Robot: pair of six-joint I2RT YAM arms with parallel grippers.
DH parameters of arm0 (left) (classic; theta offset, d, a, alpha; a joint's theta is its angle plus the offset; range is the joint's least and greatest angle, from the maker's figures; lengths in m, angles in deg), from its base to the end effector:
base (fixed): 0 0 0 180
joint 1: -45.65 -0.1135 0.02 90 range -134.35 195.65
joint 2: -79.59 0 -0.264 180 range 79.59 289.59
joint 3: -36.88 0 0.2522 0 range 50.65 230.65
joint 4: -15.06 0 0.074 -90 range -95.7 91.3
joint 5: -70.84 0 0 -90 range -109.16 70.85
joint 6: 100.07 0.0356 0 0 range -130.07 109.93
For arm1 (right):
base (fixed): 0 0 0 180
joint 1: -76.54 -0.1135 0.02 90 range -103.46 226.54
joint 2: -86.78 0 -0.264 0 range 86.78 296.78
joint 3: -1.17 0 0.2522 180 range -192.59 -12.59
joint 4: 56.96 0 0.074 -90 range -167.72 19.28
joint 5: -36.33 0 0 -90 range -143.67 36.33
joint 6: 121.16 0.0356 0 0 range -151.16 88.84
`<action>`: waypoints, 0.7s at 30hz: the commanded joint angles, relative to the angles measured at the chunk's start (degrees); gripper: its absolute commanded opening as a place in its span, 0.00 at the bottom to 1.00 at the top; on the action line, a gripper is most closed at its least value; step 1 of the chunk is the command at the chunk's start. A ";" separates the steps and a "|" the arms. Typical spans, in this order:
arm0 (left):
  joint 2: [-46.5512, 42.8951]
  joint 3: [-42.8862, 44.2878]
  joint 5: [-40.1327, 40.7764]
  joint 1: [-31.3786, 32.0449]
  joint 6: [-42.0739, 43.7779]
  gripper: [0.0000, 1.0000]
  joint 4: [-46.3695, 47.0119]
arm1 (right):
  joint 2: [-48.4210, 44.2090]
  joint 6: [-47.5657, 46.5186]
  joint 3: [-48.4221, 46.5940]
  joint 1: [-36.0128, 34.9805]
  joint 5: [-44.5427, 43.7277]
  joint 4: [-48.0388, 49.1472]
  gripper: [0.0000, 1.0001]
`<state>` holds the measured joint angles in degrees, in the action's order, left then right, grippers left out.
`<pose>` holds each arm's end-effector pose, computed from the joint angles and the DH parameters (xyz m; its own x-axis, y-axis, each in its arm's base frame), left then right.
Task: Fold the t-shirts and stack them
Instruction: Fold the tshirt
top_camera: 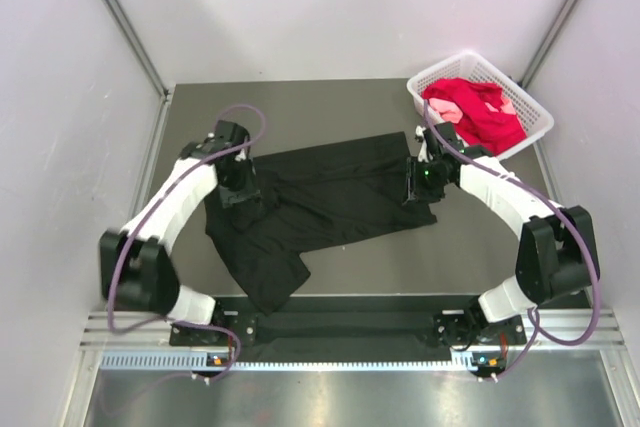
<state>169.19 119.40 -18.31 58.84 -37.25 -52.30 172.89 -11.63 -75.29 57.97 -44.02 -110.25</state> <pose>0.2901 -0.0674 0.2408 -0.9368 -0.2496 -0.2452 -0.2289 0.9672 -0.1098 0.2828 0.1013 0.2375 -0.9247 0.0370 -0.3788 -0.0818 0.9527 0.2928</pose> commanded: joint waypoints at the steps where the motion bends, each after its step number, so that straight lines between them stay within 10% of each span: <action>1: -13.10 -4.66 0.39 -0.27 -9.79 0.50 -3.96 | -1.55 -0.72 2.05 0.37 -0.60 -1.25 0.33; 8: -28.94 -25.65 -15.86 -0.18 -19.31 0.40 -2.38 | -5.76 -1.60 6.61 0.29 1.07 -0.20 0.35; 21: -34.93 -34.38 -1.73 9.84 -31.34 0.43 -6.44 | -11.22 -2.92 13.92 0.20 2.39 2.88 0.38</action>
<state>134.94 87.00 -25.07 68.48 -62.62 -57.90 164.23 -13.62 -61.87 57.97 -42.07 -109.57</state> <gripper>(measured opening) 0.430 0.380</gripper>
